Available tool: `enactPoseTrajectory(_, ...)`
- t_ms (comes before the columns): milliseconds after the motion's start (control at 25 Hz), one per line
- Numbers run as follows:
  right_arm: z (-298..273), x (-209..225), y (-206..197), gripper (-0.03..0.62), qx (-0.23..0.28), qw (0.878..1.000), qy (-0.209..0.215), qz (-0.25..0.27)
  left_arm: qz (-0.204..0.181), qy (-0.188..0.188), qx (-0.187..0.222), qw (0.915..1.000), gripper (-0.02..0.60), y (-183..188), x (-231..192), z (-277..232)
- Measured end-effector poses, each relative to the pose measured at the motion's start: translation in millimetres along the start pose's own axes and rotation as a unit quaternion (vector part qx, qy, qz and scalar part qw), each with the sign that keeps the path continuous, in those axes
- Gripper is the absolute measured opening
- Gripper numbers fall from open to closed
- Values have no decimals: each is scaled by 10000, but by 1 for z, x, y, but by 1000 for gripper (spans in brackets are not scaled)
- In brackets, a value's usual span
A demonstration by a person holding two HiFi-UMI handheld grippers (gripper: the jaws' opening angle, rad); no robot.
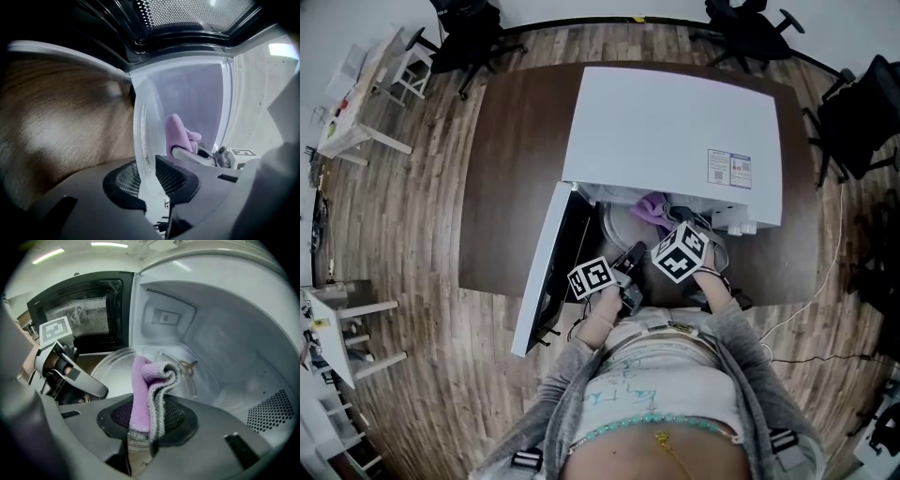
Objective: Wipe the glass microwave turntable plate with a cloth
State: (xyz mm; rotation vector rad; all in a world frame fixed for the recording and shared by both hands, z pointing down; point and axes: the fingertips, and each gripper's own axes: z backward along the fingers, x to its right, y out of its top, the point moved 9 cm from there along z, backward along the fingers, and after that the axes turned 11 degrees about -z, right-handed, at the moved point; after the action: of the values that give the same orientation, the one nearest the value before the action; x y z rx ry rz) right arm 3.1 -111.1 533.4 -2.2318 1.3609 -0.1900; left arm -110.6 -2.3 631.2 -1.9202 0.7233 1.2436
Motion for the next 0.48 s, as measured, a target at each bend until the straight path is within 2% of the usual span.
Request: enactPoseTrajectory(480, -20, -3, 3, 126, 68, 9999, 87, 4, 5, 45, -129, 9999, 72, 6, -1, -1)
